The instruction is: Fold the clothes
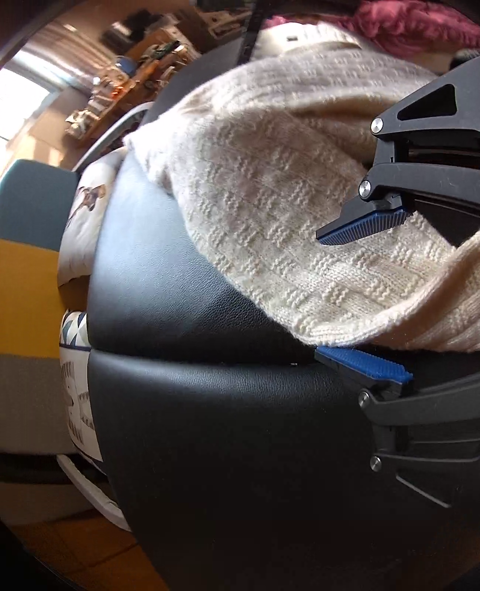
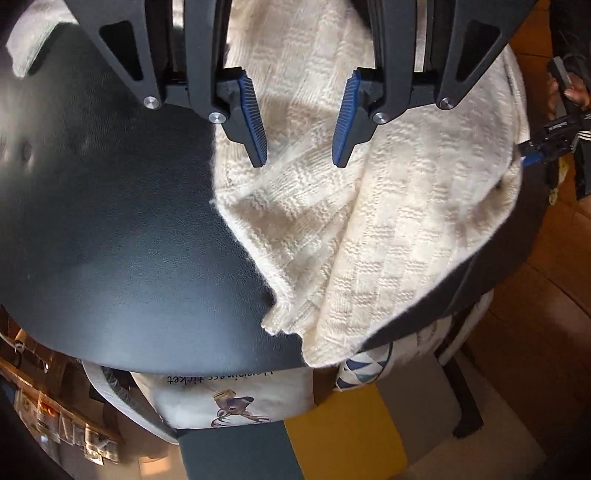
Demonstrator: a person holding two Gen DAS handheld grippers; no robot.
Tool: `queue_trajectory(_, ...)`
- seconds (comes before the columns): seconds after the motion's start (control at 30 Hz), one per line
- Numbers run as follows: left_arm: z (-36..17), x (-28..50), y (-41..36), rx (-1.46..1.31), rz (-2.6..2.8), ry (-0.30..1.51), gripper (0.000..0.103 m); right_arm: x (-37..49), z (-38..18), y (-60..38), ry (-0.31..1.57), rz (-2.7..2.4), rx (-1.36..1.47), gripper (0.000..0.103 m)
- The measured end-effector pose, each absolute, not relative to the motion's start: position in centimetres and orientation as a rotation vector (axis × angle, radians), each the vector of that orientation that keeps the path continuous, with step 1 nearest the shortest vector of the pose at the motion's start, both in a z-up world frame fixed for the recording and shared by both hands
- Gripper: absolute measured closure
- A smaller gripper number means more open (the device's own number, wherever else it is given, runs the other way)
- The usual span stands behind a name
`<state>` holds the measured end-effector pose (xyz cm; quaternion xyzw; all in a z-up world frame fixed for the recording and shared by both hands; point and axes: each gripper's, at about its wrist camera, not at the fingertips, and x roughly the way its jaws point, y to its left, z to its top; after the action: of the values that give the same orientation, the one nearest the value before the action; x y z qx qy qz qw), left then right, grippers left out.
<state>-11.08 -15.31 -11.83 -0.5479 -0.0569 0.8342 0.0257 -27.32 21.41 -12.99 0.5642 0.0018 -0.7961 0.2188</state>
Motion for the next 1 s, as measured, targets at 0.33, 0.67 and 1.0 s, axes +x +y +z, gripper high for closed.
queue_trajectory(0.33,-12.9,-10.8,-15.5,-1.695,2.587,-0.161,0.066,-26.7,-14.6,17.6,0.45,-2.204,1.484,0.056)
queue_trajectory(0.67,-12.2,-10.2,-19.5,-1.721,2.714,-0.323,0.089,-26.0,-13.6,20.3,0.805,-2.389,1.484,0.097)
queue_trajectory(1.0,-9.9,-8.7,-23.7,-1.695,2.768,-0.432,0.087,-26.4,-11.2,28.4,0.341,-2.511,1.572,0.086)
